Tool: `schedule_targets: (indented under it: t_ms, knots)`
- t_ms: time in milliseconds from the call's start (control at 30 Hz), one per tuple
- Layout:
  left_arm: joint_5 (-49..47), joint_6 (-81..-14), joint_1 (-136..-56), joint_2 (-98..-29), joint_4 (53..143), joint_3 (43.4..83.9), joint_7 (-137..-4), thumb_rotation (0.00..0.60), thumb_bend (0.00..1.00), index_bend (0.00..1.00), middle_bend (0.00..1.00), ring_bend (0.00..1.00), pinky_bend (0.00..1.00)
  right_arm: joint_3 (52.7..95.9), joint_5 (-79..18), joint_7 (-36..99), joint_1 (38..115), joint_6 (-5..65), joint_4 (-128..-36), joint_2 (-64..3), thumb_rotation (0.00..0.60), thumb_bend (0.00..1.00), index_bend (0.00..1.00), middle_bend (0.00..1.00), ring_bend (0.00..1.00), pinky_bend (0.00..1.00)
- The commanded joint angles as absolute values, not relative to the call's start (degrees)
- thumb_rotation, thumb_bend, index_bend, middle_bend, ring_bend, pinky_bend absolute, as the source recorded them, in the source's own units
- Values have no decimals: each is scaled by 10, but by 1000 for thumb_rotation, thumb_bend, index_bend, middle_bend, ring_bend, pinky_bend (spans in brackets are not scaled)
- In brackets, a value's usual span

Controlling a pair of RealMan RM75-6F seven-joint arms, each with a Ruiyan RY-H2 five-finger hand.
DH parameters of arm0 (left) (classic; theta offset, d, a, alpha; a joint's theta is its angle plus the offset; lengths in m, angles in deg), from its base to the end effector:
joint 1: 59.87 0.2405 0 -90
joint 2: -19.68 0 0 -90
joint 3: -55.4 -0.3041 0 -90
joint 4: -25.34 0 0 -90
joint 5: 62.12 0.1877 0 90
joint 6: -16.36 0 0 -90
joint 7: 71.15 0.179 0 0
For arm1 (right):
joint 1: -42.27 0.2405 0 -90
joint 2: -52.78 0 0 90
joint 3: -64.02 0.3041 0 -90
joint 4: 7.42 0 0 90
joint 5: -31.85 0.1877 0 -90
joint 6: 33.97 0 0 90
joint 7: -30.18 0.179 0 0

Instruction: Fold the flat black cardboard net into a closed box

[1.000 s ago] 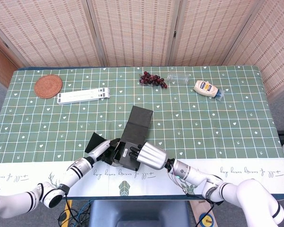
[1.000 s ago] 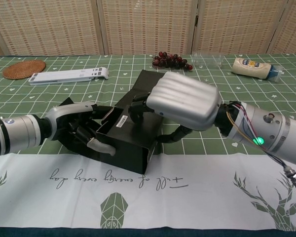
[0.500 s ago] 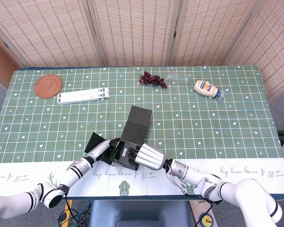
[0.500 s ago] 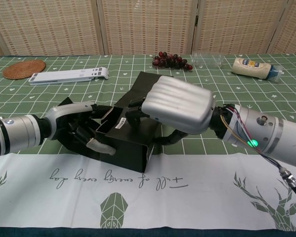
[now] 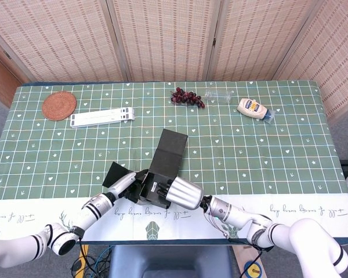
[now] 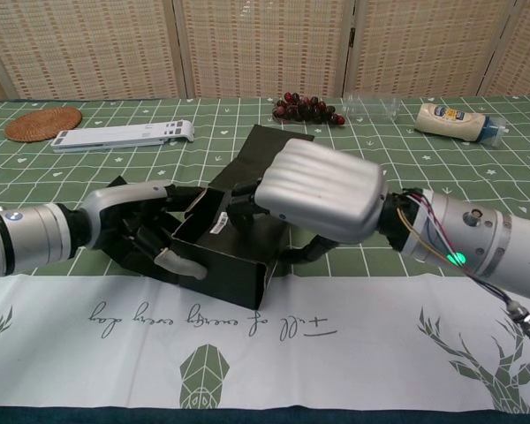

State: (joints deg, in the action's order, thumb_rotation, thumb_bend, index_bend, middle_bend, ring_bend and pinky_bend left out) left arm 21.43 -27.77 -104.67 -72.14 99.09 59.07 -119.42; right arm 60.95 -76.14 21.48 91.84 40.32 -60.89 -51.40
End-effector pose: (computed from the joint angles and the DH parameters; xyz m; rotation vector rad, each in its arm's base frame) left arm -0.1808 0.3807 -0.0633 -1.7803 -1.9337 -1.1970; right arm -0.1006 -0.3522 -0.0809 2.2624 0.0420 1.2687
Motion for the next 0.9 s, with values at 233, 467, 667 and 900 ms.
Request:
schedule_targets:
  t_ms: [233, 467, 667, 900]
  knots:
    - [212, -271, -1050, -719, 993, 590, -1196, 600, 168, 141, 156, 624, 906, 608, -761, 215, 917, 401, -613, -513, 600, 197, 420, 425, 738, 1000]
    - [212, -269, -1051, -717, 997, 590, -1199, 600, 168, 110, 140, 621, 906, 609, -759, 214, 920, 393, -619, -507, 600, 198, 420, 425, 738, 1000]
    - [213, -267, -1053, -716, 998, 591, -1203, 600, 168, 107, 136, 620, 906, 607, -760, 212, 925, 380, -631, -498, 600, 221, 420, 448, 738, 1000]
    - [214, -263, -1055, -709, 1007, 590, -1213, 600, 168, 80, 108, 612, 906, 605, -762, 199, 941, 347, -657, -480, 600, 257, 448, 470, 744, 1000]
